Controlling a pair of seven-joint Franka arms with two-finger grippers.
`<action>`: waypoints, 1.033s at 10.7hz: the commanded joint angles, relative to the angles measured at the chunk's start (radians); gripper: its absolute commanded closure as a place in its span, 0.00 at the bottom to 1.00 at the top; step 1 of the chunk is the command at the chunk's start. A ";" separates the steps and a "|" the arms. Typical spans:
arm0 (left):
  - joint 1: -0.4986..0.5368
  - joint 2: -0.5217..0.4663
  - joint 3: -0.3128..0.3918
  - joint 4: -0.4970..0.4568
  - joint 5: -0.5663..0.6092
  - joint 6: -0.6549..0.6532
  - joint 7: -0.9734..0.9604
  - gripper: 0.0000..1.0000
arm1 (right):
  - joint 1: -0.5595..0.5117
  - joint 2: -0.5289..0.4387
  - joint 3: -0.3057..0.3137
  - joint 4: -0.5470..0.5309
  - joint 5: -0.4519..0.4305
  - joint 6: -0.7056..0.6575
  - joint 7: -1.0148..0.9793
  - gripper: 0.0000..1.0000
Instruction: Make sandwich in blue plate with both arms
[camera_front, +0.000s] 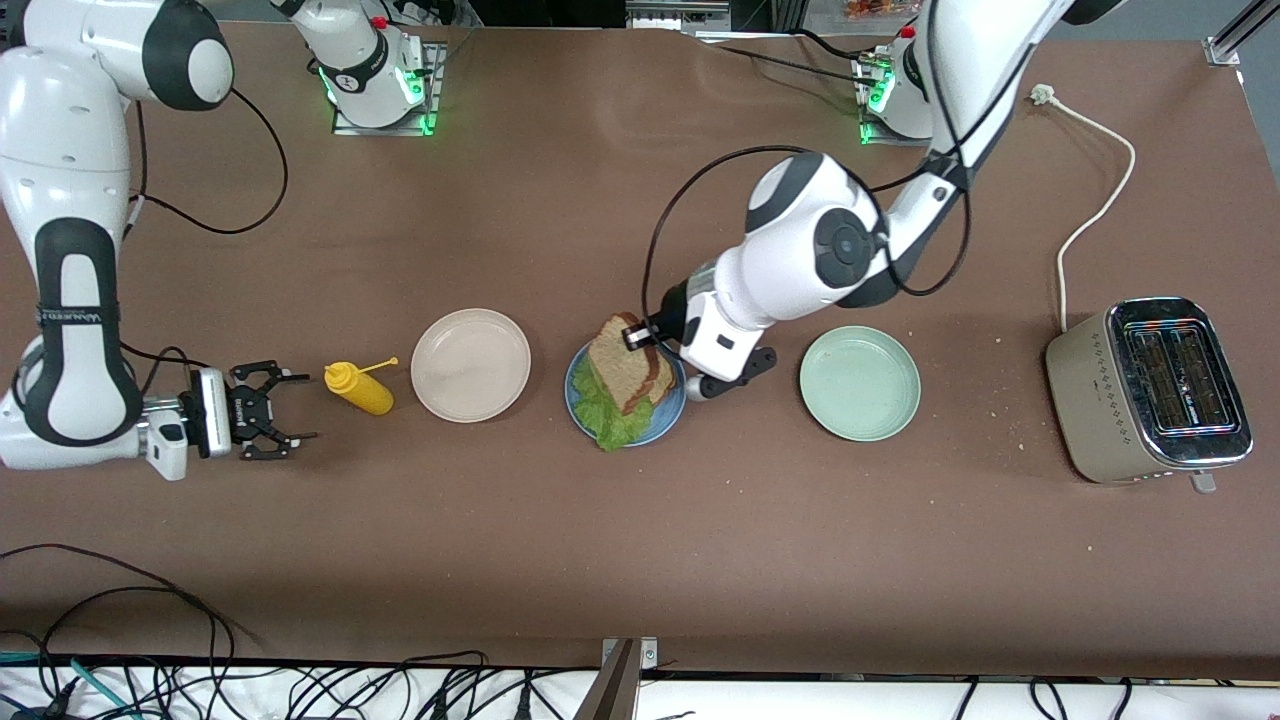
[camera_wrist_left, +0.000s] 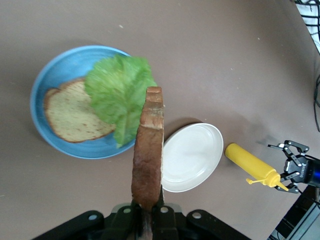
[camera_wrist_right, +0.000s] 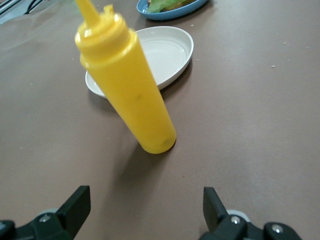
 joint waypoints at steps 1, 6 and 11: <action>-0.078 0.063 0.039 0.013 -0.018 0.145 0.001 1.00 | 0.008 -0.131 0.020 -0.029 -0.121 0.002 0.267 0.00; -0.149 0.102 0.108 0.013 -0.018 0.213 0.016 1.00 | 0.090 -0.373 0.027 -0.179 -0.240 0.070 0.684 0.00; -0.148 0.137 0.113 0.012 -0.017 0.204 0.045 1.00 | 0.178 -0.569 0.026 -0.307 -0.414 0.131 1.248 0.00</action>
